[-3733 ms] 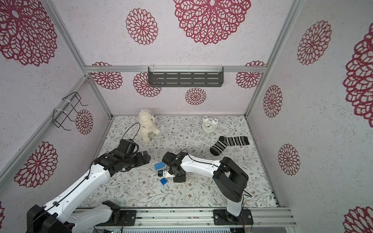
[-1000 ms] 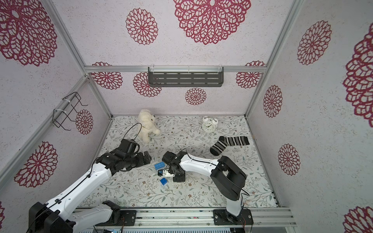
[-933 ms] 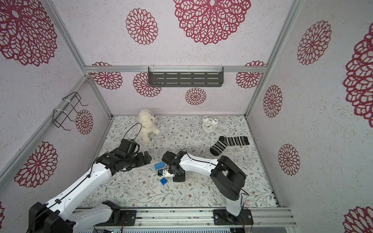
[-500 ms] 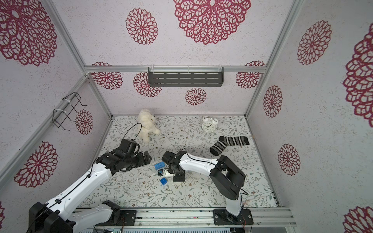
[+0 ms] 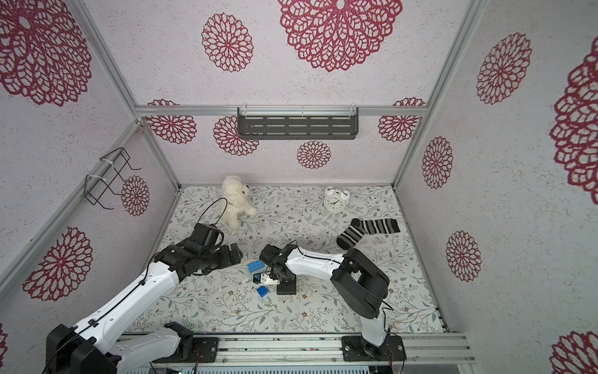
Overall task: Assemble an ice cream with lego
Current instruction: Assemble the lego brick with the lego brick, then pick up the lego brick from the center of the board.
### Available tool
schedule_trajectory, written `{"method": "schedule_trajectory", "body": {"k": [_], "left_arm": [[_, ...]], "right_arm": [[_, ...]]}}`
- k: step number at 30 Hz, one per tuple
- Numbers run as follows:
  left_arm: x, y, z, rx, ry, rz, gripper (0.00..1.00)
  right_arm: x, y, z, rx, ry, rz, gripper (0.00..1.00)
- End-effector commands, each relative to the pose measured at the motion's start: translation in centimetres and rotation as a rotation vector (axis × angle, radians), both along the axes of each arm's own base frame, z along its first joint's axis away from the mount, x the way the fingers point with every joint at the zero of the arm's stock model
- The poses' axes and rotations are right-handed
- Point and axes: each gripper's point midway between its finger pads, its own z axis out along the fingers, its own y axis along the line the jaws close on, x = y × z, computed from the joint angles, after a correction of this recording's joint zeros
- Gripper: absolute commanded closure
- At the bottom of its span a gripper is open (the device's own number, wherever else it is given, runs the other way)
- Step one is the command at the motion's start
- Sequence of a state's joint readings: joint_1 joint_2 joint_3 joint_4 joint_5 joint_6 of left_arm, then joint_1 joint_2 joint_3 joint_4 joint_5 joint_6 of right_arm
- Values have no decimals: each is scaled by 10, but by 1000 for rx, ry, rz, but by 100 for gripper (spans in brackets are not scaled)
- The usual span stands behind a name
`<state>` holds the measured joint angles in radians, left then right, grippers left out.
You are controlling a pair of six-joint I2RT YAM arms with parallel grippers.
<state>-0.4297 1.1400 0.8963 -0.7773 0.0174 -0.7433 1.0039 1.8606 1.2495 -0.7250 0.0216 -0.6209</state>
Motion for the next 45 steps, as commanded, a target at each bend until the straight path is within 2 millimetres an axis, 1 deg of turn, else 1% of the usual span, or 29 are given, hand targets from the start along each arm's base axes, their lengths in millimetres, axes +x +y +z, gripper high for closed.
{"method": "schedule_trajectory", "body": {"k": [1,6,11,14,16,19,20,23,25,27,29,32,34,36,38,42,45], "left_arm": [[2,2,8,6,-20,-7,3],[-1,-1,11,32,-19,-45,3],[-11,-17,14,98,-11,-156,3],[-17,-25,9,142,9,-214,2],[-20,-29,4,159,25,-239,0],[-24,-34,-4,172,52,-280,3],[-26,-36,-5,177,61,-294,4],[-30,-45,-11,205,87,-359,5],[-33,-54,-15,232,102,-414,7],[-34,-63,-20,264,116,-471,7],[-34,-74,-24,300,122,-536,7],[-33,-90,-35,395,136,-643,7],[-33,-97,-44,459,155,-707,8],[-37,-105,-57,503,192,-773,13],[-43,-112,-72,530,242,-834,20],[-54,-118,-91,549,310,-895,30],[-57,-118,-94,541,324,-908,31]], "right_arm": [[5,3,17,42,-24,-22,33],[9,3,28,65,-53,-37,26],[10,6,56,141,-86,-53,21],[13,8,74,203,-115,-81,20],[15,10,87,260,-130,-117,20],[19,13,103,346,-150,-188,20],[24,13,107,367,-168,-223,20],[49,4,121,433,-276,-383,21],[67,-8,128,472,-331,-503,21],[79,-18,133,500,-365,-589,21],[86,-27,135,526,-384,-655,22],[93,-39,135,557,-390,-726,22],[93,-44,136,568,-388,-746,22],[94,-51,136,571,-392,-771,22],[94,-58,136,573,-394,-794,22],[94,-71,140,588,-403,-826,22],[93,-78,141,598,-404,-836,22]]}}
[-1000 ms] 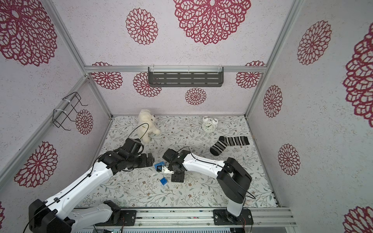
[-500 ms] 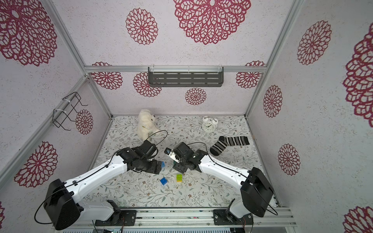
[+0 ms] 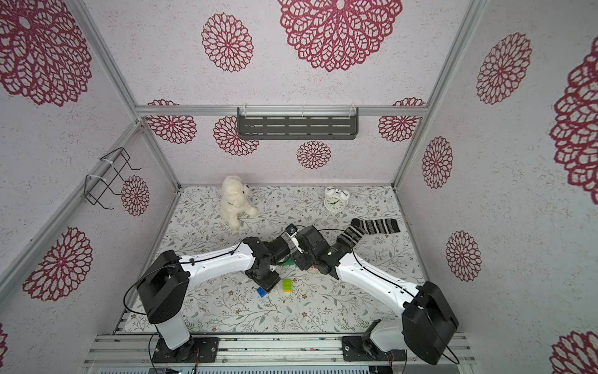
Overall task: Assemble an ice cream with lego
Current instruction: Pick up the lego brick from the center of the board.
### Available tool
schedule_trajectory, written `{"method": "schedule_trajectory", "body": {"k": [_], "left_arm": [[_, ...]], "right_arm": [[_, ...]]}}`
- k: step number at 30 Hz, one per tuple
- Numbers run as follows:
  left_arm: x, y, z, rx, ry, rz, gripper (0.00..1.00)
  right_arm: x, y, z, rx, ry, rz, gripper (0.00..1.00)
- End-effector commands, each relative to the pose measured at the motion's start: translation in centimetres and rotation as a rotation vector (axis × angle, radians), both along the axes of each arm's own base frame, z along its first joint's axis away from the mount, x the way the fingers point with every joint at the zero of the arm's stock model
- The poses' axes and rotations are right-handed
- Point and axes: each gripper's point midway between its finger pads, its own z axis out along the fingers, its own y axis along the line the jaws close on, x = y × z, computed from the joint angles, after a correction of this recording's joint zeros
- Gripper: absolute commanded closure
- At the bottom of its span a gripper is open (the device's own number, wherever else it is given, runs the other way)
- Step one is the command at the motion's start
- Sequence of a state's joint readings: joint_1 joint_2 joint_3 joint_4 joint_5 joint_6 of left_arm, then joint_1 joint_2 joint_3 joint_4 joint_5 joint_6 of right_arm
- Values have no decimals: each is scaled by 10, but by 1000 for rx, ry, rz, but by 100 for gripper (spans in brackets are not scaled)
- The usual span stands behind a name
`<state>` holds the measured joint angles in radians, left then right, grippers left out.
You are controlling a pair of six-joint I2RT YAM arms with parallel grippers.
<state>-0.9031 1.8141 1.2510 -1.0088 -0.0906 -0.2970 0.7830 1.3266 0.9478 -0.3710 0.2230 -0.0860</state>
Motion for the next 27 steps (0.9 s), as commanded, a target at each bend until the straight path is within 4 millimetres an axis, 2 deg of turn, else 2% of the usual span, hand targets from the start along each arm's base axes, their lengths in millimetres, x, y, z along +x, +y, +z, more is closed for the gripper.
{"method": "schedule_trajectory", "body": {"k": [1,6,9,15,19,27], "left_arm": [[-7,0,6,0,29,-41,32],[-17,-8,9,-70,63,-68,31],[-23,-7,5,-80,89,-79,32],[-29,3,-3,-60,109,-97,32],[-26,6,-6,-47,100,-98,33],[-17,18,-9,-19,78,-81,34]], "right_arm": [[5,-7,21,70,-46,-48,22],[3,-14,18,71,-36,-54,22],[3,-20,17,64,-28,-66,22],[9,-37,32,112,-50,-122,22],[8,-42,37,146,-56,-127,23],[7,-56,35,144,-61,-157,23]]}}
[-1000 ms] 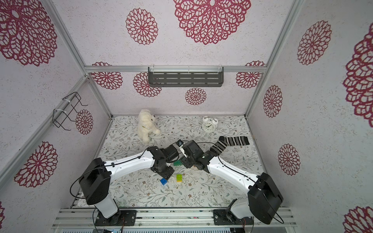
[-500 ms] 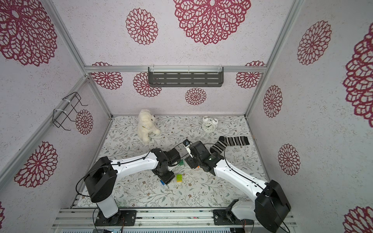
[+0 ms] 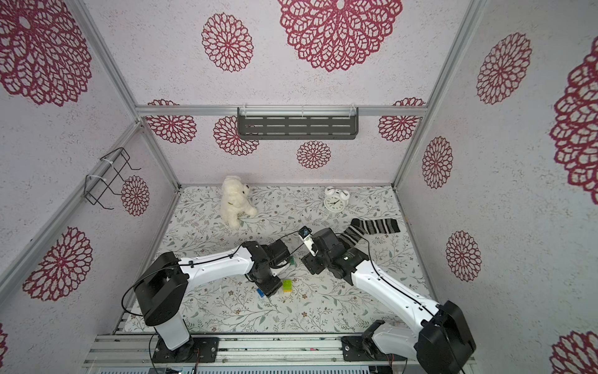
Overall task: Assemble an ice cream with lego
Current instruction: Pick up the lego brick from the center of the board.
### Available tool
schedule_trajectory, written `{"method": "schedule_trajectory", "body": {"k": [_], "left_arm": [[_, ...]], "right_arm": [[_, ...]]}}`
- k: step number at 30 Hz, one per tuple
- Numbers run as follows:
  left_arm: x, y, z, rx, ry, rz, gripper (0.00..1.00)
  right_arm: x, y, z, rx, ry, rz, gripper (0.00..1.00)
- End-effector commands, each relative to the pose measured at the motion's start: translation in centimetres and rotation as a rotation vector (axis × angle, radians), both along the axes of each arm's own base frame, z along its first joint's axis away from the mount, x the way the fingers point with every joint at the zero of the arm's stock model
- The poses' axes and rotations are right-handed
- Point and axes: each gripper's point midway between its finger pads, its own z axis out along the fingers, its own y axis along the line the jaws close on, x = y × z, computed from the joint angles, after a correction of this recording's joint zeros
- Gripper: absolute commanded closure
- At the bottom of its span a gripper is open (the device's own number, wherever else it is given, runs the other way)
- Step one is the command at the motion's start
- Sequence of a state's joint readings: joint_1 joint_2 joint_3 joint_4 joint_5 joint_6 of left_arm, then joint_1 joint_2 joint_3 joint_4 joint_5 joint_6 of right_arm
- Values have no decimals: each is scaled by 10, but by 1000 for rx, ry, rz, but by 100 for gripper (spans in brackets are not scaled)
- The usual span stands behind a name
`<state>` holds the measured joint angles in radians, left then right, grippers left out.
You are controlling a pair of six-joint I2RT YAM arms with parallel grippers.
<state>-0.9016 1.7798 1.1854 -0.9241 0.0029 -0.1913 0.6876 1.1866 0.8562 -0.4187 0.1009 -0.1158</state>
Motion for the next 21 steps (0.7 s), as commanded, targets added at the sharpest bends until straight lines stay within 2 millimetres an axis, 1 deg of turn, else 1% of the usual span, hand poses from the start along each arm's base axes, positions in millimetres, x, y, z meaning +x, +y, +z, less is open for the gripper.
{"method": "schedule_trajectory", "body": {"k": [1,7,12,14,17,20,21], "left_arm": [[-5,31,-2,83,30,29,34],[1,43,-3,108,58,89,35],[-6,45,-6,133,112,118,34],[-10,47,-10,144,131,129,34],[-10,51,-16,152,148,151,34],[-6,53,-19,152,153,170,34],[-4,54,-18,148,150,173,34]], "right_arm": [[25,-29,38,90,-113,-186,23],[31,-45,48,128,-139,-245,23],[36,-54,52,144,-165,-279,23],[31,-46,59,177,-190,-213,23],[13,-19,71,272,-182,-29,23],[-15,13,79,374,-109,194,24],[-28,23,80,406,-71,277,24]]}}
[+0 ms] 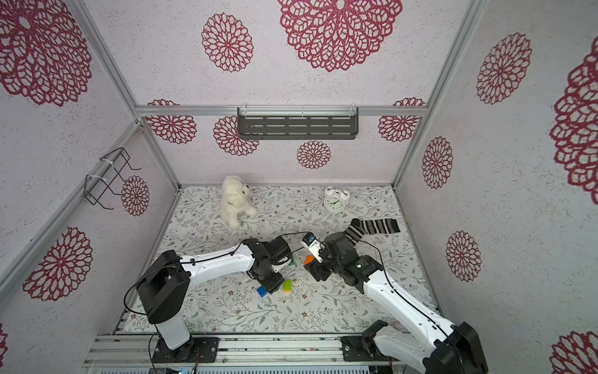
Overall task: Assemble an ice cream with lego
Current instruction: Pick up the lego brick from the center of the board.
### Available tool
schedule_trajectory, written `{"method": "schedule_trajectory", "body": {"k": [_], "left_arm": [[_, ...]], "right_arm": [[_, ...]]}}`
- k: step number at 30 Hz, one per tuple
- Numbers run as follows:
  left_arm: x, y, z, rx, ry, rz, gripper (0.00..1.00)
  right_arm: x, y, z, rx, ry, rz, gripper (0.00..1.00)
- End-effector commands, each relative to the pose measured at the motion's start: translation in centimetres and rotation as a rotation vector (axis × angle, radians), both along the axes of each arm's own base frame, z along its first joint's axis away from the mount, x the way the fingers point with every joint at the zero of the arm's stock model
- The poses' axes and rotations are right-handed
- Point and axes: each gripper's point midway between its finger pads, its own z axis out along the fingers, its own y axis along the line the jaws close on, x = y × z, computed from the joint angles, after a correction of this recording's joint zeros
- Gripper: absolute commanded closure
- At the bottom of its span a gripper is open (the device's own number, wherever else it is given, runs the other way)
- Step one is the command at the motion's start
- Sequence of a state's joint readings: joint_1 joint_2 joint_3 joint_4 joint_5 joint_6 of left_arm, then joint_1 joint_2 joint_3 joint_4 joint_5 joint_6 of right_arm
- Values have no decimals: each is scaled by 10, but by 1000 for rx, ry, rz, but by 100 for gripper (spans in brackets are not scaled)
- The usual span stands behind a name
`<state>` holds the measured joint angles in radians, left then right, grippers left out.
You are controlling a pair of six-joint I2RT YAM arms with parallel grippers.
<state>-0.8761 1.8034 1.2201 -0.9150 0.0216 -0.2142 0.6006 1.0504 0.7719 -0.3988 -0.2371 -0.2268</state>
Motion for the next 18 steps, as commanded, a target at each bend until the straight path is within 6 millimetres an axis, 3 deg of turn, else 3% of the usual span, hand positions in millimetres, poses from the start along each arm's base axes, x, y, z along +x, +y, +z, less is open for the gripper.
{"method": "schedule_trajectory", "body": {"k": [1,4,8,12,18], "left_arm": [[-13,60,-19,165,150,130,34],[-6,62,-13,146,137,155,34],[4,64,-4,113,116,192,34],[4,63,4,98,115,201,34],[-15,55,12,75,144,161,33]], "right_arm": [[-6,21,67,258,-45,120,24],[-29,34,56,257,64,244,24],[-39,41,28,151,135,272,25],[-34,41,23,109,112,234,25],[-17,30,33,85,30,136,24]]}}
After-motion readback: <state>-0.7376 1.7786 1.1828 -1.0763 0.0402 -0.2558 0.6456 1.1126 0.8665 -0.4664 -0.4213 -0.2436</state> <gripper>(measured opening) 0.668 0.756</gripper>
